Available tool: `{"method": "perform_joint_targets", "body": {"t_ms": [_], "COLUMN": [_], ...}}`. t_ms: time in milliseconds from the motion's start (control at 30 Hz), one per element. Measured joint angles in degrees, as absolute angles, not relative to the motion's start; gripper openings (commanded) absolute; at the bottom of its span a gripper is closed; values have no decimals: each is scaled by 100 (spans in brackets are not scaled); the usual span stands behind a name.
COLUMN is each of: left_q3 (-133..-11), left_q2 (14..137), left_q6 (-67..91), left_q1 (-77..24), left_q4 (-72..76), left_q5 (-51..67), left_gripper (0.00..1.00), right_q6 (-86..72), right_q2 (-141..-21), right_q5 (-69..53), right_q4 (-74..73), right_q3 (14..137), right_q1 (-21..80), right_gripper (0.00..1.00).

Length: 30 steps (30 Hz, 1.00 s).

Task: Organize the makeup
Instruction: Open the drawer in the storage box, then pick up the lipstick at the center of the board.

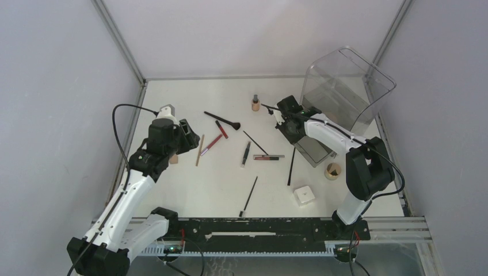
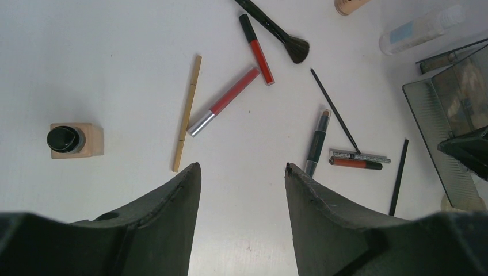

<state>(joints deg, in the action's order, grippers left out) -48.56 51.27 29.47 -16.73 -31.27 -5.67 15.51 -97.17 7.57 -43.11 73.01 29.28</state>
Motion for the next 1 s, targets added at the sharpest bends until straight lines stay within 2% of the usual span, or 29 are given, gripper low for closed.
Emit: {"method": "perform_joint_targets", "body": {"t_ms": [33,167,400,467,500,633,700,900,1000], "left_q3": [-4853,-4856,-4856,-4856,-4856,-4856,-4856,-4853,-4853], "left_q2": [5133,5135,5256,5306,5330,5487,5599,5942,6320], "left_q6": [2947,2947,2928,2893,2888,2888,2891,2899,2893], "left_q1": [-1673,-1673,-1673,-1673,-1673,-1645,-1619,-1586,-1584], "left_q4": [-3127,-3124,-3105,-3105,-3105,-3114,-3151,-3238,-3216], "left_q5": [-567,-565,-556,-561,-565,-607,-657,-854,-858], "left_gripper": [60,61,62,65,65,65,73,79,80], "right_q6": [1533,1461,1313,1282,1247,1037,878,425,183], "right_q2": [-9717,-9717,-9513,-9354,-9251,-8945,-8888,-8836,-8838], "right_q5": [755,692,375,427,493,563,416,-27,14], "right_q4": [-4313,-4423,-4718,-4764,-4753,-4740,-4650,-4303,-4139], "right_q3": [7301,7301,7367,7439,7487,7749,7900,7915,7883], "right_q1": [2926,2923,2943,2998,3059,3358,3461,3699,3870], "right_gripper": [33,47,52,84,92,98,100,100,100]}}
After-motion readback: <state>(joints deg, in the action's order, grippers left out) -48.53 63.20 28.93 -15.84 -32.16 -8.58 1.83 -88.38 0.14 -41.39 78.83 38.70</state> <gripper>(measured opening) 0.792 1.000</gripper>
